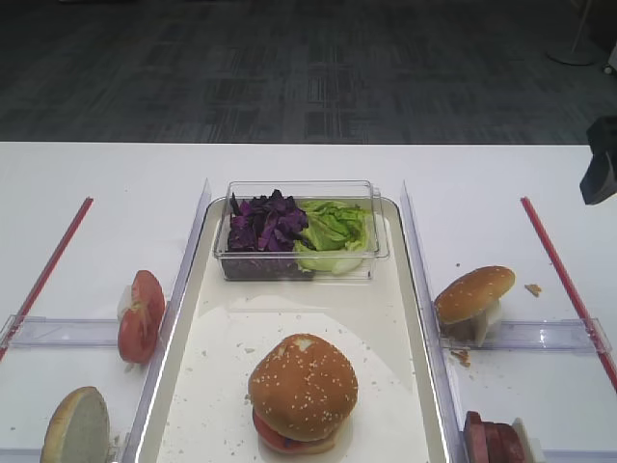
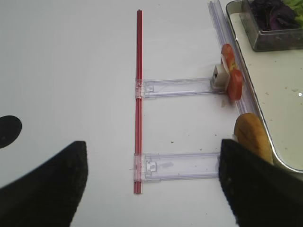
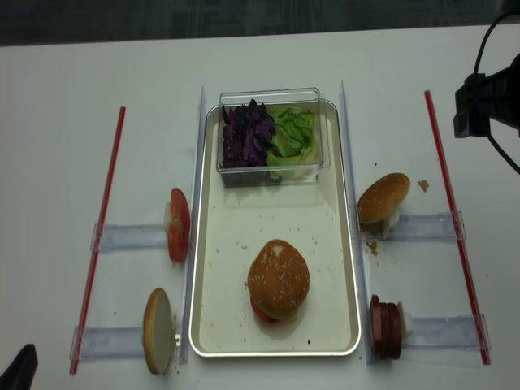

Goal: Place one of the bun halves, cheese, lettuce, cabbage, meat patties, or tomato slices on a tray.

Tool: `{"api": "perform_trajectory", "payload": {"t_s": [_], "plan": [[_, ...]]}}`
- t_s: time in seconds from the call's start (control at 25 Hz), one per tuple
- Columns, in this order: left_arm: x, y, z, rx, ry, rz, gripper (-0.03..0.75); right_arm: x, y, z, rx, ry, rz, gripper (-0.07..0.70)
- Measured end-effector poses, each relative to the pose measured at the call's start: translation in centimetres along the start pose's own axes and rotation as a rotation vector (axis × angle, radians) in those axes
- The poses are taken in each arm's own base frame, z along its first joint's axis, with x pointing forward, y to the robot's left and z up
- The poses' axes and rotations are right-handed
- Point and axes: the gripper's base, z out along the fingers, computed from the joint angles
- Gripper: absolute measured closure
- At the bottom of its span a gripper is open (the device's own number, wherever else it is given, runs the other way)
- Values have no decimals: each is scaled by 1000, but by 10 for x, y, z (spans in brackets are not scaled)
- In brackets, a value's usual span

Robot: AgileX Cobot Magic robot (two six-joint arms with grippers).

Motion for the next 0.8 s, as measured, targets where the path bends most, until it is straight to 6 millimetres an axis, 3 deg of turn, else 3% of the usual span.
{"api": "perform_trajectory", "payload": {"t_s": [0.28,0.8], "plan": [[0,0,0,0,0,0,190,7,3,-4,-23,8,-1,-12],[0,0,0,0,0,0,190,82,7,-21,-31,-54,-23,-11]]}}
